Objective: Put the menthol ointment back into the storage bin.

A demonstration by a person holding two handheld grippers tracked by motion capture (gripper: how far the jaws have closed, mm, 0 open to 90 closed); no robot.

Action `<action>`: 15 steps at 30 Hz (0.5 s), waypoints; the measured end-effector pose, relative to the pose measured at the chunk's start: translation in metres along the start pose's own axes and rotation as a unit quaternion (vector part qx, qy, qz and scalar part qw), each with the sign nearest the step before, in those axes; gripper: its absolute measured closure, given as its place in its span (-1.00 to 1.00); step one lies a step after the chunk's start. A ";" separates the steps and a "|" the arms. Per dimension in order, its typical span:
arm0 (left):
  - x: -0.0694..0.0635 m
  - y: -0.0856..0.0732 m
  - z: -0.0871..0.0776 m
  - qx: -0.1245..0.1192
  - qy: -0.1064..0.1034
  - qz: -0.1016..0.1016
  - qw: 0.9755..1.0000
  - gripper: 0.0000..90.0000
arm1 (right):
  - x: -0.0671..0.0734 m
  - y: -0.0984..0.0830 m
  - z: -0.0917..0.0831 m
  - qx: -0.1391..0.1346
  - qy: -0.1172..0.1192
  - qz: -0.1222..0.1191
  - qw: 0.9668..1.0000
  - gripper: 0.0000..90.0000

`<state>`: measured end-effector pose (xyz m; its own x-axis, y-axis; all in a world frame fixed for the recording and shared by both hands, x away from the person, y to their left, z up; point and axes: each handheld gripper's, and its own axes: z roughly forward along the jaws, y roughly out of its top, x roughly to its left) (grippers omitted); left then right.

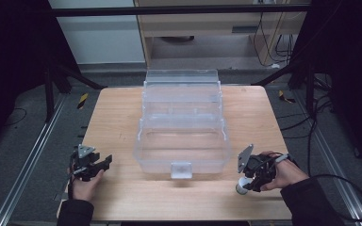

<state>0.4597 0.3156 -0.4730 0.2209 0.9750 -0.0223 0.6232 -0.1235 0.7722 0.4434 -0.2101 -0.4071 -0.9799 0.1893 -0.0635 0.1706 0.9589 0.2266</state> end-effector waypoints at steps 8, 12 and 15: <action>0.000 0.000 0.000 0.000 0.000 0.001 1.000 0.02 | 0.002 0.003 0.009 0.017 0.006 -0.015 1.000 0.07; 0.000 0.000 0.000 0.000 0.000 0.001 1.000 0.02 | 0.001 0.003 0.011 0.020 0.006 -0.020 1.000 0.07; 0.000 0.000 0.000 0.000 -0.001 0.001 1.000 0.02 | 0.002 0.004 0.016 0.028 0.007 -0.020 0.999 0.07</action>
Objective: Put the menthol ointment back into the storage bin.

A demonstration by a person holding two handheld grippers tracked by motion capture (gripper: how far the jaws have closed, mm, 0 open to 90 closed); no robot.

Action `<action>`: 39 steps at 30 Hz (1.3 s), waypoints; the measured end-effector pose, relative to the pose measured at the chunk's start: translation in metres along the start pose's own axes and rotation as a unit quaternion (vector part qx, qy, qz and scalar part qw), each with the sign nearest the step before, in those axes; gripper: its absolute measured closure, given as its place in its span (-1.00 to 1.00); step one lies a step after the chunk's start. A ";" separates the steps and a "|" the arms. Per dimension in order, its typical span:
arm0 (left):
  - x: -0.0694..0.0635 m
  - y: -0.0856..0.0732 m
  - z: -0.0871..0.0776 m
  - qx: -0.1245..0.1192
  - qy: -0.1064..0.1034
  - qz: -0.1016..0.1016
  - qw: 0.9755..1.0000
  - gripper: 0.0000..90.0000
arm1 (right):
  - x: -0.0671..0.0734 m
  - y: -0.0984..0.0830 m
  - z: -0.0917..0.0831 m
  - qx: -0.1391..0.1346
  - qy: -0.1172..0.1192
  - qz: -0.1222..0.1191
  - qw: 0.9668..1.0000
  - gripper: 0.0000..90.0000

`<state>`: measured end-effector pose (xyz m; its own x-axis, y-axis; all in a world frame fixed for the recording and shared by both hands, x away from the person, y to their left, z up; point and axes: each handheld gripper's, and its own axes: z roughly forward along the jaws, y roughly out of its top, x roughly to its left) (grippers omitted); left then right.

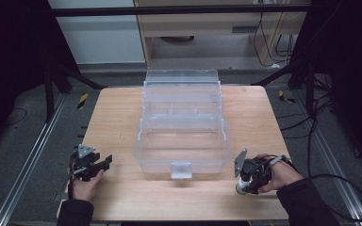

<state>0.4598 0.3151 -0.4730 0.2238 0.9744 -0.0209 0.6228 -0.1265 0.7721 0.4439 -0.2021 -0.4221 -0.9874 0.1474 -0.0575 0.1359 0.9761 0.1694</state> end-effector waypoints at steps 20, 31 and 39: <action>0.000 0.000 0.000 0.001 0.000 0.001 1.000 0.02 | -0.003 0.003 0.009 0.015 0.011 0.006 1.000 0.12; 0.000 0.000 0.000 0.001 -0.001 0.001 1.000 0.02 | -0.007 0.008 -0.005 0.014 0.009 0.016 1.000 0.12; 0.000 0.000 0.000 0.001 -0.001 0.001 1.000 0.02 | -0.010 0.010 -0.025 0.003 0.001 0.028 1.000 0.12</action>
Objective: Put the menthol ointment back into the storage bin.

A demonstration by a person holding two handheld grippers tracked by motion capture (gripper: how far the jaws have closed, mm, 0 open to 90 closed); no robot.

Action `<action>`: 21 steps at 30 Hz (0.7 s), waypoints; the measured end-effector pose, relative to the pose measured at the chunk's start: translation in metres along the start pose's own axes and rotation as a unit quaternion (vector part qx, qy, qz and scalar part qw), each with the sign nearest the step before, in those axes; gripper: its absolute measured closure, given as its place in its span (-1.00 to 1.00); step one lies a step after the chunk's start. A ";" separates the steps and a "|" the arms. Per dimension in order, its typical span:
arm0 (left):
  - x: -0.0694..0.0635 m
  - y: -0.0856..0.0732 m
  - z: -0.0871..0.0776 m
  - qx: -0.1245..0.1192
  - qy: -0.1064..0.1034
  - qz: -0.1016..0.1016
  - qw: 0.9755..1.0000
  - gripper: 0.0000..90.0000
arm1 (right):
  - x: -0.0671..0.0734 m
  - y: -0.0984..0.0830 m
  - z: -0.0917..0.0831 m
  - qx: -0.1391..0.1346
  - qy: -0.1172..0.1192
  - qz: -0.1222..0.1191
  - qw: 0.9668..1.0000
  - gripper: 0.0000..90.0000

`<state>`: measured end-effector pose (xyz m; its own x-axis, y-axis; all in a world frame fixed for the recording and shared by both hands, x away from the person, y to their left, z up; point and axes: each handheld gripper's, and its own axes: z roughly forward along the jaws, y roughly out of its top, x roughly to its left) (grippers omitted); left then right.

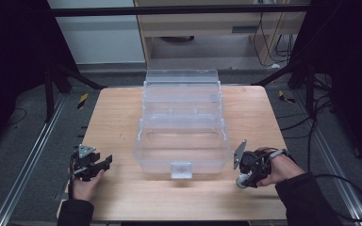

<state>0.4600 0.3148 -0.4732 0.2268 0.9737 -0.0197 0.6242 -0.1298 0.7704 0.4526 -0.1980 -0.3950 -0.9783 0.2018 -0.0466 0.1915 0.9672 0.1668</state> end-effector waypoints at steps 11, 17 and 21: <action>0.000 0.000 0.000 0.001 -0.001 0.000 1.000 0.02 | -0.004 0.003 -0.023 -0.012 -0.002 0.015 1.000 0.12; -0.001 0.000 0.001 0.002 -0.002 0.001 1.000 0.02 | -0.006 0.007 -0.033 -0.018 -0.004 0.021 1.000 0.12; -0.001 0.000 0.001 0.002 -0.002 0.001 1.000 0.02 | -0.008 0.011 -0.038 -0.021 -0.004 0.020 1.000 0.12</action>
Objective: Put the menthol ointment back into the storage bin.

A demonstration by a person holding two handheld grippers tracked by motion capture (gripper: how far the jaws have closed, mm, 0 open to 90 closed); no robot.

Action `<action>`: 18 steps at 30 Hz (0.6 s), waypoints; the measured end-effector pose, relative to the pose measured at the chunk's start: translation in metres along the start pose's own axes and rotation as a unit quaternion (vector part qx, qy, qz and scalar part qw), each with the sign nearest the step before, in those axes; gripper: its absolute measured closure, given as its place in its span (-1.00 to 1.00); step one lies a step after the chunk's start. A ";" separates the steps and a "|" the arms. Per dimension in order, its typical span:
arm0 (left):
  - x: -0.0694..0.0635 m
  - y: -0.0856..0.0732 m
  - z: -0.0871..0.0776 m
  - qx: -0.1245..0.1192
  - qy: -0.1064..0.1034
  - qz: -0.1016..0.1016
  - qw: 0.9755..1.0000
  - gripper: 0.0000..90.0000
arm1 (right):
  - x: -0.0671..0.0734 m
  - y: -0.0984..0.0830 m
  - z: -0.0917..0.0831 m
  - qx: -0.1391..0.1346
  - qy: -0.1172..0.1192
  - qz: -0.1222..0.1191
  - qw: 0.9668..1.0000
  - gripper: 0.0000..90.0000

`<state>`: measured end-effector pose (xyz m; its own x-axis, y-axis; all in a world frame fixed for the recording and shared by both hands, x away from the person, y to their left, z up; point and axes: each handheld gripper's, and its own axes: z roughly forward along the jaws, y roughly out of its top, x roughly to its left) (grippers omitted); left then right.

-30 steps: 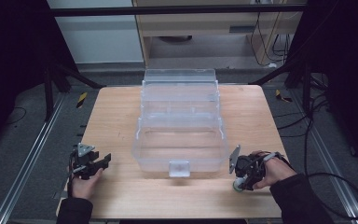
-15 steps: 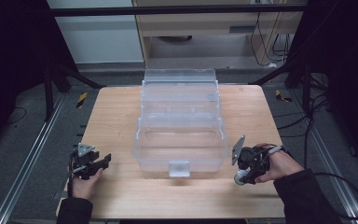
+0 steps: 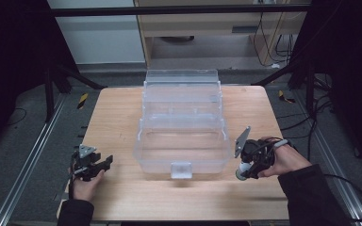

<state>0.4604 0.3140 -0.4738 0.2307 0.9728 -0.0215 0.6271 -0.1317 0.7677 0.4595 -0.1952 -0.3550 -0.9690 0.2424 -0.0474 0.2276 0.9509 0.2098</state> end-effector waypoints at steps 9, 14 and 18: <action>0.000 0.000 0.000 0.000 -0.001 0.000 1.000 0.02 | -0.003 0.008 -0.012 0.000 -0.003 -0.001 1.000 0.12; 0.000 0.000 0.000 0.001 -0.001 0.000 1.000 0.02 | -0.008 0.016 -0.025 -0.003 -0.009 -0.001 1.000 0.12; 0.000 0.000 0.001 0.003 -0.002 0.000 1.000 0.02 | -0.010 0.021 -0.031 -0.004 -0.012 -0.003 1.000 0.12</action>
<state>0.4609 0.3140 -0.4745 0.2343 0.9719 -0.0245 0.6311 -0.1329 0.7642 0.4714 -0.1834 -0.3194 -0.9679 0.2406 -0.0728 0.2201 0.9510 0.2171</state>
